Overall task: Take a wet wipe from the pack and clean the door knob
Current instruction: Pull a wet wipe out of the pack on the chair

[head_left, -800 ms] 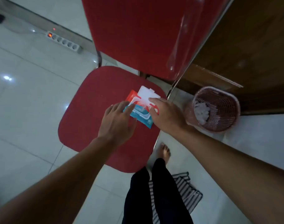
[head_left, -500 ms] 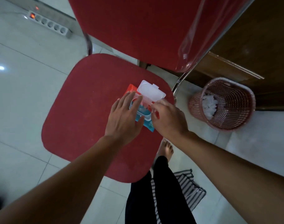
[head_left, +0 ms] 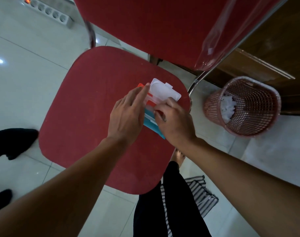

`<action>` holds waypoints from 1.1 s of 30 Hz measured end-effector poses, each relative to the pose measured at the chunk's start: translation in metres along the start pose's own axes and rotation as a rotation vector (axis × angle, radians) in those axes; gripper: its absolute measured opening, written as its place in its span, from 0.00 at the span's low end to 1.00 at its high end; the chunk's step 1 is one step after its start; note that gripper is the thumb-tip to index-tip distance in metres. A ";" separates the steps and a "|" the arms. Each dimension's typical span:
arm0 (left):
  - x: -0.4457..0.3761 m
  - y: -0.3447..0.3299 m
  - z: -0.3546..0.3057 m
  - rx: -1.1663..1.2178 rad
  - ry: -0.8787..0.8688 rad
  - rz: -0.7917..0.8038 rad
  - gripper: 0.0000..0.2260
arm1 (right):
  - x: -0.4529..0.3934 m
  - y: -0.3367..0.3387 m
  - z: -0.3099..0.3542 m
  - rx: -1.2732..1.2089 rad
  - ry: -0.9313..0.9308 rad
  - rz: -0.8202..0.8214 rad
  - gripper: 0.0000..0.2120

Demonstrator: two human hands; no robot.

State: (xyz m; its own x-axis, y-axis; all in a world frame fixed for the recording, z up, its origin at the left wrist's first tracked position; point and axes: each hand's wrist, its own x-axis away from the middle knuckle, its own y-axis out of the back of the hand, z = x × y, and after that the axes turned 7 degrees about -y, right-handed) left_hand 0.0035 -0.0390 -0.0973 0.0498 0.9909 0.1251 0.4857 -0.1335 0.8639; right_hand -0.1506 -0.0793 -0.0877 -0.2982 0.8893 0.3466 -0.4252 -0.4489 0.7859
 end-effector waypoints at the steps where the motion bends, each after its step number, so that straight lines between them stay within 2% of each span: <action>1: 0.000 0.000 0.002 -0.014 -0.016 0.011 0.22 | -0.001 -0.001 0.001 -0.001 -0.001 -0.005 0.07; 7: 0.008 -0.012 0.019 -0.073 -0.104 0.120 0.21 | -0.006 -0.010 0.003 0.072 -0.028 -0.010 0.08; 16: 0.012 -0.011 0.025 -0.037 -0.116 0.159 0.24 | -0.013 -0.019 0.010 0.224 0.058 -0.006 0.06; 24: 0.013 -0.009 0.024 -0.029 -0.097 0.194 0.24 | 0.003 -0.027 0.003 0.035 0.015 -0.126 0.05; 33: 0.013 -0.010 0.024 -0.014 -0.106 0.182 0.23 | 0.017 -0.030 -0.005 -0.180 -0.033 -0.174 0.02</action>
State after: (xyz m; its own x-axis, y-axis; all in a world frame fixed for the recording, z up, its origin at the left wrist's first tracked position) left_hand 0.0199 -0.0248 -0.1158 0.2274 0.9466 0.2287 0.4479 -0.3102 0.8386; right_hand -0.1471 -0.0515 -0.1083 -0.1804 0.9556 0.2328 -0.6139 -0.2943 0.7324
